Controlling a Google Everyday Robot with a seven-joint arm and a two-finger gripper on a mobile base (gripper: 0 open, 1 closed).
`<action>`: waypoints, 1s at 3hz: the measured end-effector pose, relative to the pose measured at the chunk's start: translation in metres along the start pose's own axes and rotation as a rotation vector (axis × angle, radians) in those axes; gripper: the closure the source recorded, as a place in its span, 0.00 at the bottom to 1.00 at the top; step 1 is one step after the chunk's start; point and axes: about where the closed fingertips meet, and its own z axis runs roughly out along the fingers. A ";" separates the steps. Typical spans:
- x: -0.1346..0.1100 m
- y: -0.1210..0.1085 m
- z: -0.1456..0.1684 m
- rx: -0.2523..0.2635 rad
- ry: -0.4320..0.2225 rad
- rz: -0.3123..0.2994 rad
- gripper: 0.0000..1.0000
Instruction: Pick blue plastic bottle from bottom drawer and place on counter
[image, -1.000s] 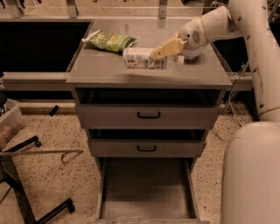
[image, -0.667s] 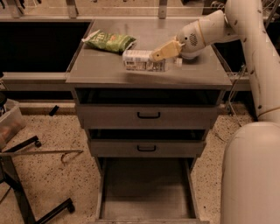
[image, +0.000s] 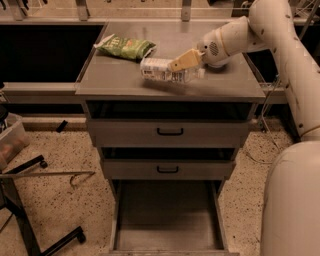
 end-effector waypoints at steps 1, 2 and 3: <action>0.007 -0.002 0.008 0.029 0.014 0.023 1.00; 0.020 0.000 0.018 0.030 0.025 0.051 1.00; 0.022 0.001 0.020 0.027 0.028 0.053 0.81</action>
Offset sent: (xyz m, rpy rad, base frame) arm -0.0108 0.0044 -0.0417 -0.0189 0.0637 -0.0784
